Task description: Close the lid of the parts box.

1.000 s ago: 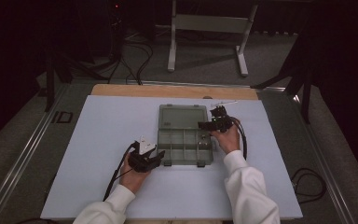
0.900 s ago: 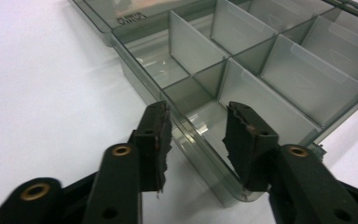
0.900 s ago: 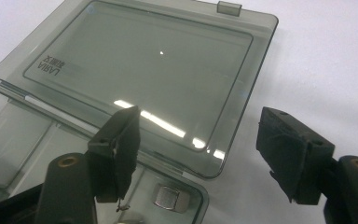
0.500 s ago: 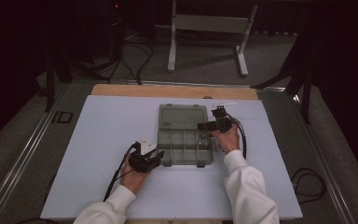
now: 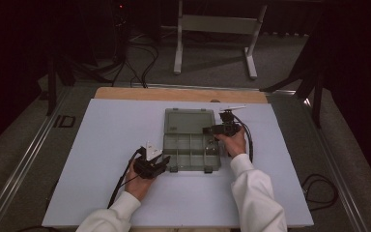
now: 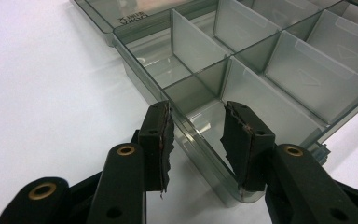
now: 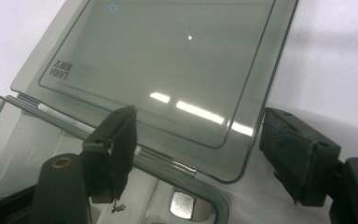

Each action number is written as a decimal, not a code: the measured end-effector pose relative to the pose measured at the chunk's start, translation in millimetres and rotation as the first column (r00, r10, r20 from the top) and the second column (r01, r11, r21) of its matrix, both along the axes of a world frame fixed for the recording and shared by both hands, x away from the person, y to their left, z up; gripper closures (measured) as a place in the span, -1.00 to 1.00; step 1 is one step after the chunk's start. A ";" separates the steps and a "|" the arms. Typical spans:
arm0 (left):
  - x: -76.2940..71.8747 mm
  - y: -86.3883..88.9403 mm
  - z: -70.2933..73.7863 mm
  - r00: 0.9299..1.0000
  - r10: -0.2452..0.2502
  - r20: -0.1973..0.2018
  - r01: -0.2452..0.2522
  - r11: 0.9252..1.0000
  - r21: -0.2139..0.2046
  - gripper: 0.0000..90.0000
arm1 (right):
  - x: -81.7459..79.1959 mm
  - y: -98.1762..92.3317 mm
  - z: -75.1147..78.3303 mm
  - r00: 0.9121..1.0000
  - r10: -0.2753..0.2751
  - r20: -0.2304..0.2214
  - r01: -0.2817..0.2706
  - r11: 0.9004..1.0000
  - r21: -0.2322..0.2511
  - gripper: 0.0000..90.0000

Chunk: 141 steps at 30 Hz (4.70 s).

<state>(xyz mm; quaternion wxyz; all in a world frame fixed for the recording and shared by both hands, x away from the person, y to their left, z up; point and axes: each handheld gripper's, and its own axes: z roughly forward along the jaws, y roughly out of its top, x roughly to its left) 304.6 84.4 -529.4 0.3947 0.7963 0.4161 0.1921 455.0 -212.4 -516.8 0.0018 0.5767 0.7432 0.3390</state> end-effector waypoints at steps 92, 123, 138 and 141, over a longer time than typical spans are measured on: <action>1.3 -1.5 0.7 1.000 -0.005 0.006 0.005 1.000 0.024 0.40 | 5.3 -8.7 11.7 0.997 -0.028 0.066 0.024 0.997 0.067 0.06; 1.9 -1.8 0.6 1.000 -0.003 0.004 0.003 1.000 0.019 0.41 | -20.9 -9.4 71.6 0.940 0.138 0.313 -0.125 0.990 -0.060 0.12; 1.9 -1.8 0.7 1.000 0.000 0.000 0.000 1.000 0.012 0.40 | -43.6 -5.9 78.9 0.917 0.240 0.318 -0.211 0.970 -0.124 0.04; 2.1 -1.6 0.7 1.000 0.000 0.001 0.000 1.000 0.010 0.39 | -51.5 -2.9 79.7 0.904 0.264 0.336 -0.233 0.964 -0.130 0.02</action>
